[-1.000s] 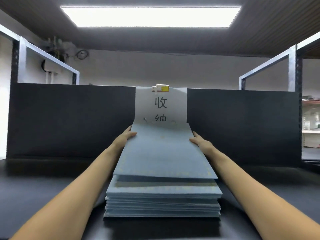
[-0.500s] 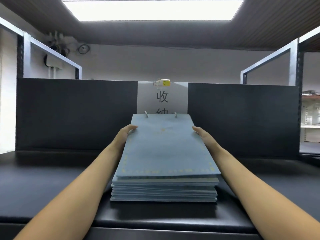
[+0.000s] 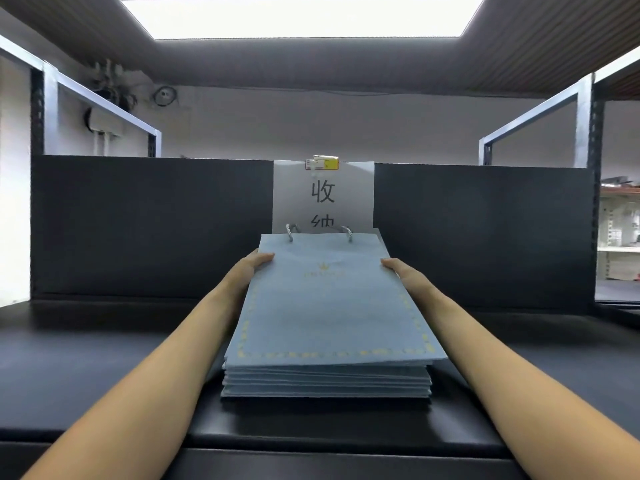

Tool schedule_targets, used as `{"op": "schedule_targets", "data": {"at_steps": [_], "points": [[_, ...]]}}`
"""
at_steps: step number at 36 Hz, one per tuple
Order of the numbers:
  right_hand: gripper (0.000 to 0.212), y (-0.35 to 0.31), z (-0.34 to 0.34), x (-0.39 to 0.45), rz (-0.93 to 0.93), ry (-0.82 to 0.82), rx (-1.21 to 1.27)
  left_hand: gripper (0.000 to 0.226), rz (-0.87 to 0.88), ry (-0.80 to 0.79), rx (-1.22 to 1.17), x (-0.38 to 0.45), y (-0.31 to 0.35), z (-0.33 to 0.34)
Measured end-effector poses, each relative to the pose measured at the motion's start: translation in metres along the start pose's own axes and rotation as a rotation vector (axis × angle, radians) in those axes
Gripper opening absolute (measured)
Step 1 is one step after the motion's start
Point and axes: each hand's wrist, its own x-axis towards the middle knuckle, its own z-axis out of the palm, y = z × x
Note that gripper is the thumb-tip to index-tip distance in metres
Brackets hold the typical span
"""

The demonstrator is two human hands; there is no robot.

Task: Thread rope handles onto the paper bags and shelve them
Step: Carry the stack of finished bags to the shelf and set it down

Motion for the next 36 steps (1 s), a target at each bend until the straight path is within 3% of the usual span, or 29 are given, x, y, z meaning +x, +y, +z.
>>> {"op": "schedule_targets", "data": {"at_steps": [6, 12, 16, 21, 25, 31, 36], "points": [[0.03, -0.003, -0.003, 0.016, -0.274, 0.317, -0.304, 0.03, 0.072, 0.056, 0.131, 0.005, 0.005, -0.005], [0.021, -0.01, -0.006, 0.026, -0.311, 0.393, -0.409, 0.026, 0.063, 0.087, 0.117, 0.005, 0.007, 0.001], [0.037, -0.012, -0.009, 0.03, -0.332, 0.423, -0.446, 0.017, 0.067, 0.018, 0.189, 0.003, 0.006, -0.003], [0.048, -0.01, -0.008, 0.031, -0.29, 0.393, -0.474, 0.015, 0.109, 0.038, 0.304, 0.002, 0.009, -0.004], [0.035, -0.005, -0.004, 0.026, -0.255, 0.361, -0.454, 0.02, 0.111, 0.11, 0.38, -0.006, 0.007, -0.002], [0.038, -0.003, 0.003, 0.019, -0.181, 0.409, -0.51, 0.018, 0.025, 0.189, 0.29, -0.019, 0.009, 0.001], [0.032, 0.0, 0.004, 0.009, -0.054, 0.128, -0.278, 0.022, 0.002, 0.186, 0.238, -0.033, 0.002, 0.003]]}}
